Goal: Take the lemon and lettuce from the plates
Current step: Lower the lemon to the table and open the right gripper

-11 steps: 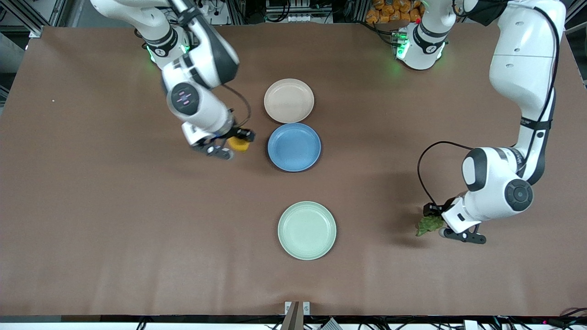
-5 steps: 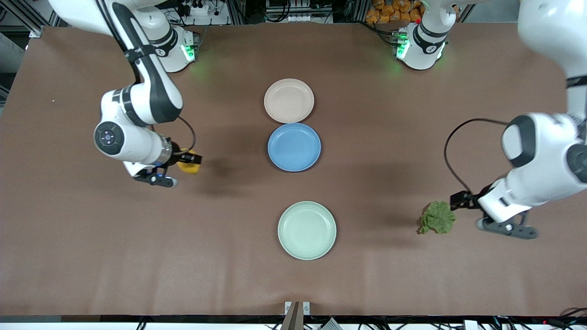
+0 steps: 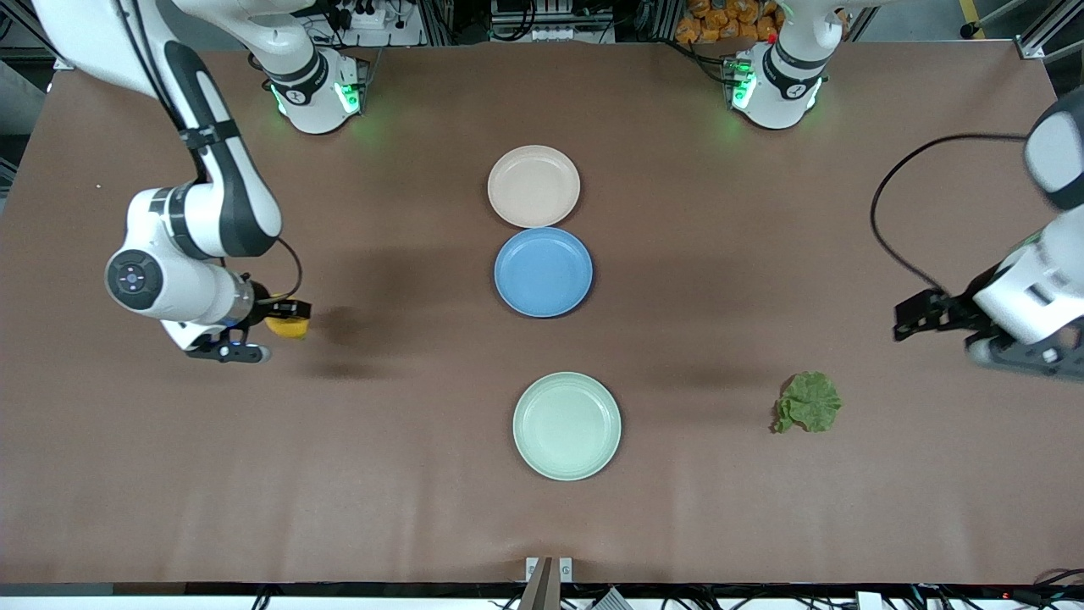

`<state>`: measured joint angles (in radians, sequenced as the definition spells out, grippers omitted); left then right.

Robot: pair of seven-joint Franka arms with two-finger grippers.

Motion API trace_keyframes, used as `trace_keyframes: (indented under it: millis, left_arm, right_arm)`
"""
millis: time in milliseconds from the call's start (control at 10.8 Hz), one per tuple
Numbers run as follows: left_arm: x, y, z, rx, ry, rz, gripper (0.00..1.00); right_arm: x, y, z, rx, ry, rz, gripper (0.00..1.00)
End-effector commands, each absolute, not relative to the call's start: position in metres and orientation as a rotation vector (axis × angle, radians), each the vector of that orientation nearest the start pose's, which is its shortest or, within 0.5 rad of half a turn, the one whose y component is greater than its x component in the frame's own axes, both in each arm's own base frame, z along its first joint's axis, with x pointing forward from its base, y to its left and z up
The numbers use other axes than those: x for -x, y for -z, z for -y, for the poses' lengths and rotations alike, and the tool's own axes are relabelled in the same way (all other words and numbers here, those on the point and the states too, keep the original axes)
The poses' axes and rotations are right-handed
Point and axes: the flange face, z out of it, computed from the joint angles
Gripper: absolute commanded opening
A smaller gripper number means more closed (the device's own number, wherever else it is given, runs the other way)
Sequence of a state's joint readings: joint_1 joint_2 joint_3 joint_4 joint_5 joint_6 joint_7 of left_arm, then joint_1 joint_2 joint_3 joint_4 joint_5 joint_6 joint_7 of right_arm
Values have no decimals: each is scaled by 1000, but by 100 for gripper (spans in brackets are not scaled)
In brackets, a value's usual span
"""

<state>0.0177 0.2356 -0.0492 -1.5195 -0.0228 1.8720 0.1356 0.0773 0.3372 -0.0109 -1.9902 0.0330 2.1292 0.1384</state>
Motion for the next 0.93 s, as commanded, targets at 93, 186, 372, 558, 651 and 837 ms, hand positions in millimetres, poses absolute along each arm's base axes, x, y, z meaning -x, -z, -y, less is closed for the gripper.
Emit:
trace_keyframes:
  millis: [93, 186, 372, 558, 651, 837]
  left_arm:
    - [-600, -600, 17, 3157, 184, 24, 100]
    - [-592, -608, 19, 3158, 171, 51, 100]
    - [-578, -624, 23, 3148, 156, 70, 100]
    - [-568, -636, 27, 3144, 161, 77, 100]
    - [-565, -638, 26, 3134, 148, 81, 100]
    - [-560, -644, 26, 3080, 156, 45, 100]
  right_arm:
    - [-596, -236, -21, 3143, -229, -134, 0]
    - [-599, -227, -17, 3144, -205, -142, 4]
    - [-606, -206, -12, 3166, -112, -92, 26]
    - [-609, -200, 8, 3177, -84, -57, 40]
    - [-610, -201, 11, 3177, -79, -45, 50]
    - [-611, -203, 21, 3174, -72, -69, 100]
